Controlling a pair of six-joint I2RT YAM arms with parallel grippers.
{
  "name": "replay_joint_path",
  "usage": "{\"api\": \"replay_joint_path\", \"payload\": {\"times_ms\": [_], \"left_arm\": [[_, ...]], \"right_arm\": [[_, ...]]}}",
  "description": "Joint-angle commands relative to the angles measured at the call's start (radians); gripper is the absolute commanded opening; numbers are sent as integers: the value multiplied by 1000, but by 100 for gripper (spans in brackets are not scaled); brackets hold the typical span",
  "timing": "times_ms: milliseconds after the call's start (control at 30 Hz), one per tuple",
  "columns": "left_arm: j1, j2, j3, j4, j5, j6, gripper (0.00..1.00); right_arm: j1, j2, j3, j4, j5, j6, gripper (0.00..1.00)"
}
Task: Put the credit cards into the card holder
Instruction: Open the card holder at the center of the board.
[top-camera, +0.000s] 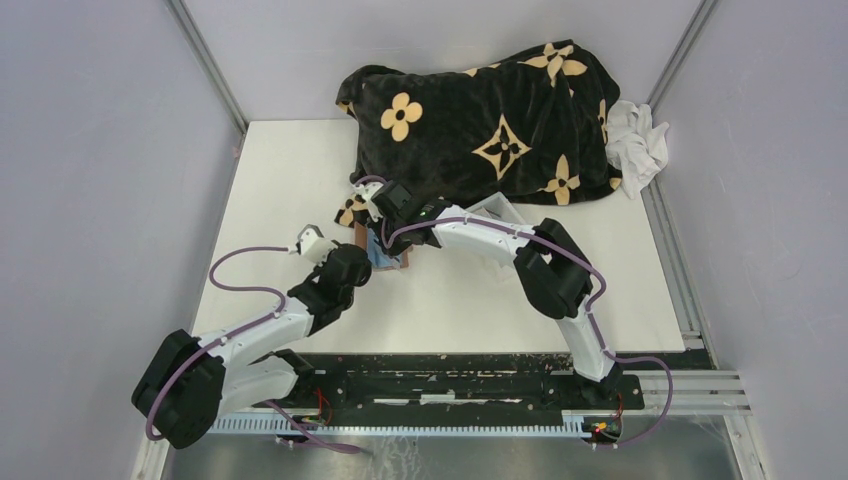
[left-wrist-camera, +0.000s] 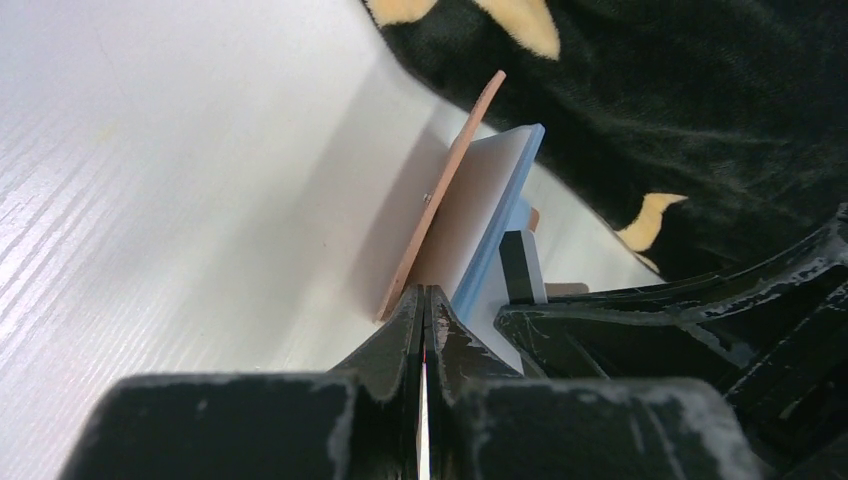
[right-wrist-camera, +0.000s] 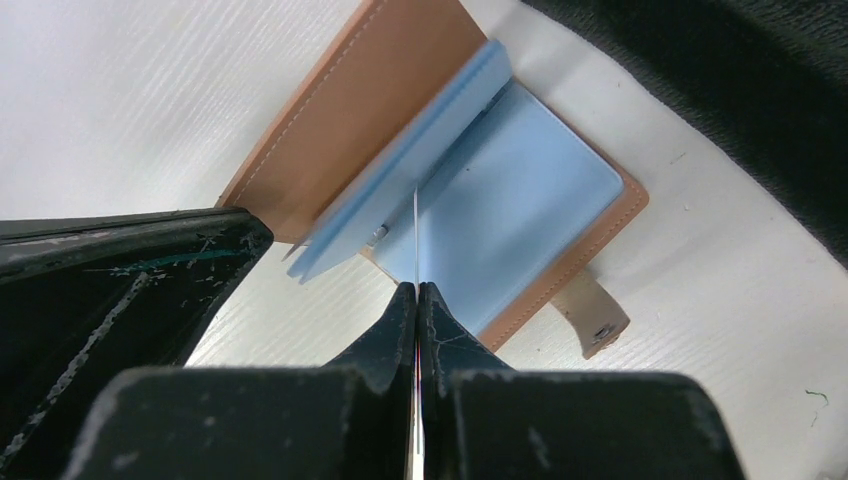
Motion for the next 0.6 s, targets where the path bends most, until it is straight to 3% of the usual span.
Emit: {"api": "replay_joint_path", "payload": {"times_ms": [0, 400, 567], "left_arm": [[-5, -4, 28, 71, -28, 23, 5], [-8, -67, 49, -26, -47, 25, 4], [-10, -90, 30, 25, -44, 44, 5]], "right_arm": [[8, -27, 29, 24, 12, 0, 1], [20, 0, 68, 21, 6, 1, 1], [25, 16, 93, 10, 5, -1, 1]]}}
